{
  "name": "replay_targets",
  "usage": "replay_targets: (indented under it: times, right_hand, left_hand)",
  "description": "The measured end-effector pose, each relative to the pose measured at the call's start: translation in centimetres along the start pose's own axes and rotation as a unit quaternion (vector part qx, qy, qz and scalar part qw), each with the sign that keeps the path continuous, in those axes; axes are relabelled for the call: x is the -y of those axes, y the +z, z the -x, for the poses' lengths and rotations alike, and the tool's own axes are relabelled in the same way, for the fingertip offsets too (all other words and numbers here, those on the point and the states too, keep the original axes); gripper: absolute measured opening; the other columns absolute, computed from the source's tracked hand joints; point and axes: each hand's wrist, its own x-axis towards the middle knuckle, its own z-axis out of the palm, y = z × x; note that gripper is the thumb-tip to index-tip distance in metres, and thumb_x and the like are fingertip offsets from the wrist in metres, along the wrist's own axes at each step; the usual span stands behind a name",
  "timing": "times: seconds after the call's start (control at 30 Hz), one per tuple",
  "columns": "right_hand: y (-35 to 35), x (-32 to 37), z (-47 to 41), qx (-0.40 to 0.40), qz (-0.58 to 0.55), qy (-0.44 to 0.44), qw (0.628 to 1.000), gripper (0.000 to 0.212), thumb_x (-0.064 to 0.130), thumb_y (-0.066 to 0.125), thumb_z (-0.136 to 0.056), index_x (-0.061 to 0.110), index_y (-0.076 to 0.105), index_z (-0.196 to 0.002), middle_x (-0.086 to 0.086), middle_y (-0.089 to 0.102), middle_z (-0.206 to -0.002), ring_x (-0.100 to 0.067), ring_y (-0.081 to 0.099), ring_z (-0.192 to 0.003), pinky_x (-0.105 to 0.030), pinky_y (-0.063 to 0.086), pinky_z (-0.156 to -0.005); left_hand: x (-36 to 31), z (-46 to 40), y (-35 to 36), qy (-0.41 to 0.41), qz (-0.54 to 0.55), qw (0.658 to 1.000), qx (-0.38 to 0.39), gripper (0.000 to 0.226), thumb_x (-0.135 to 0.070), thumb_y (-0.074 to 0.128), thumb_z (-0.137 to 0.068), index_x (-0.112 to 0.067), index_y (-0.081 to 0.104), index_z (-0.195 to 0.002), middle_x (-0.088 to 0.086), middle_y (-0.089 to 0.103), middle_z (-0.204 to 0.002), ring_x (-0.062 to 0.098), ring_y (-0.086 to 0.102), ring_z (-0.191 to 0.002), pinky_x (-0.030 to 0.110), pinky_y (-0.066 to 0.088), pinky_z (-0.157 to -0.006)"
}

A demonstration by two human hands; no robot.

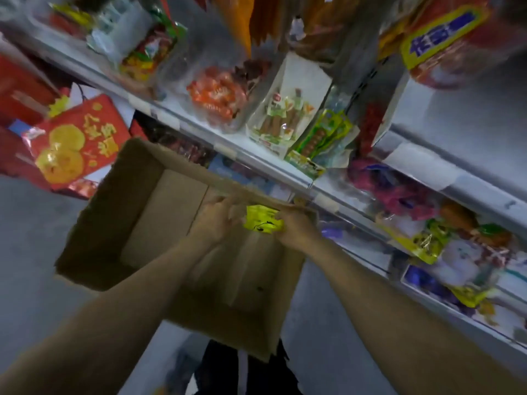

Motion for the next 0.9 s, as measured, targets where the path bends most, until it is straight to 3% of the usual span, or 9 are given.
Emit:
replay_targets:
  times: [0.1, 0.2, 0.27, 0.4, 0.5, 0.57, 0.73, 0.83, 0.9]
  right_hand:
    - [4.9, -1.7, -4.3, 0.010, -0.029, 0.028, 0.999, 0.051, 0.035, 0.059, -0.081, 0.021, 0.052, -0.129, -0.008, 0.060, -0.130, -0.033, 0.061, -0.115, -0.041, 0.054, -0.090]
    - [7.0, -1.4, -5.7, -0.009, -0.007, 0.053, 0.999, 0.056, 0.030, 0.062, -0.090, 0.009, 0.040, -0.137, -0.017, 0.045, -0.141, -0.039, 0.045, -0.128, -0.046, 0.044, -0.100]
    - [8.3, -1.3, -6.5, -0.054, -0.008, 0.071, 0.996, 0.056, 0.024, 0.064, -0.090, 0.008, 0.038, -0.137, -0.018, 0.042, -0.141, -0.039, 0.044, -0.128, -0.045, 0.041, -0.101]
    - [10.7, -1.0, -7.8, -0.136, -0.008, 0.113, 0.984, 0.045, 0.012, 0.062, -0.093, 0.005, 0.041, -0.133, -0.018, 0.045, -0.135, -0.033, 0.060, -0.106, -0.040, 0.052, -0.086]
    - [10.8, -0.7, -7.9, -0.149, 0.000, 0.115, 0.982, 0.032, 0.002, 0.038, -0.100, 0.001, 0.040, -0.132, -0.023, 0.044, -0.136, -0.035, 0.063, -0.101, -0.040, 0.052, -0.081]
    - [10.9, -0.6, -7.9, -0.123, 0.005, 0.102, 0.987, 0.030, 0.005, 0.032, -0.103, 0.005, 0.041, -0.131, -0.022, 0.051, -0.131, -0.038, 0.061, -0.107, -0.044, 0.049, -0.085]
    - [11.5, -0.7, -8.0, 0.027, -0.130, 0.119, 0.984, 0.025, 0.024, 0.060, -0.092, 0.011, 0.072, -0.110, -0.014, 0.069, -0.114, -0.036, 0.063, -0.109, -0.037, 0.050, -0.086]
    - [13.2, -1.1, -7.3, 0.156, -0.223, 0.162, 0.948, 0.022, 0.017, 0.066, -0.085, 0.005, 0.074, -0.102, -0.016, 0.071, -0.107, -0.032, 0.067, -0.104, -0.036, 0.053, -0.080]
    - [14.3, -1.0, -6.6, 0.200, -0.233, 0.153, 0.939, 0.023, 0.012, 0.064, -0.086, 0.000, 0.071, -0.105, -0.018, 0.069, -0.109, -0.033, 0.066, -0.104, -0.031, 0.048, -0.074]
  left_hand:
    - [1.8, -1.7, 3.5, -0.046, 0.046, 0.997, 0.029, 0.053, -0.037, 0.072, -0.083, -0.014, 0.059, -0.129, 0.020, 0.060, -0.123, 0.036, 0.058, -0.112, 0.030, 0.042, -0.090]
    - [3.4, -2.4, 6.2, -0.078, 0.073, 0.994, 0.030, 0.048, -0.029, 0.073, -0.084, -0.015, 0.059, -0.128, 0.018, 0.061, -0.122, 0.034, 0.058, -0.110, 0.027, 0.041, -0.087]
    - [4.4, -2.6, 7.4, -0.091, 0.083, 0.992, 0.026, 0.046, -0.029, 0.072, -0.085, -0.014, 0.060, -0.127, 0.017, 0.062, -0.122, 0.034, 0.059, -0.110, 0.026, 0.040, -0.087]
    - [6.2, -3.1, 8.6, -0.117, 0.087, 0.989, 0.022, 0.049, -0.032, 0.071, -0.086, -0.013, 0.059, -0.129, 0.019, 0.062, -0.120, 0.034, 0.058, -0.110, 0.031, 0.042, -0.089]
    - [7.4, -3.5, 8.5, -0.125, 0.091, 0.988, 0.016, 0.048, -0.034, 0.071, -0.085, -0.013, 0.060, -0.127, 0.018, 0.064, -0.117, 0.033, 0.059, -0.108, 0.031, 0.043, -0.087]
    - [7.9, -3.8, 8.4, -0.124, 0.096, 0.987, 0.015, 0.047, -0.036, 0.070, -0.086, -0.014, 0.061, -0.126, 0.016, 0.065, -0.118, 0.032, 0.060, -0.108, 0.030, 0.044, -0.087]
    - [8.2, -4.7, 8.6, -0.125, 0.125, 0.984, -0.003, 0.044, -0.035, 0.068, -0.088, -0.013, 0.062, -0.125, 0.013, 0.066, -0.118, 0.028, 0.061, -0.107, 0.024, 0.041, -0.082]
    - [8.0, -5.6, 9.1, -0.112, 0.144, 0.983, 0.011, 0.051, -0.040, 0.069, -0.086, -0.016, 0.058, -0.130, 0.012, 0.064, -0.123, 0.025, 0.059, -0.115, 0.024, 0.043, -0.089]
    - [7.8, -6.3, 9.5, -0.093, 0.165, 0.981, 0.038, 0.058, -0.041, 0.072, -0.084, -0.022, 0.054, -0.135, 0.005, 0.061, -0.130, 0.017, 0.055, -0.121, 0.022, 0.041, -0.094]
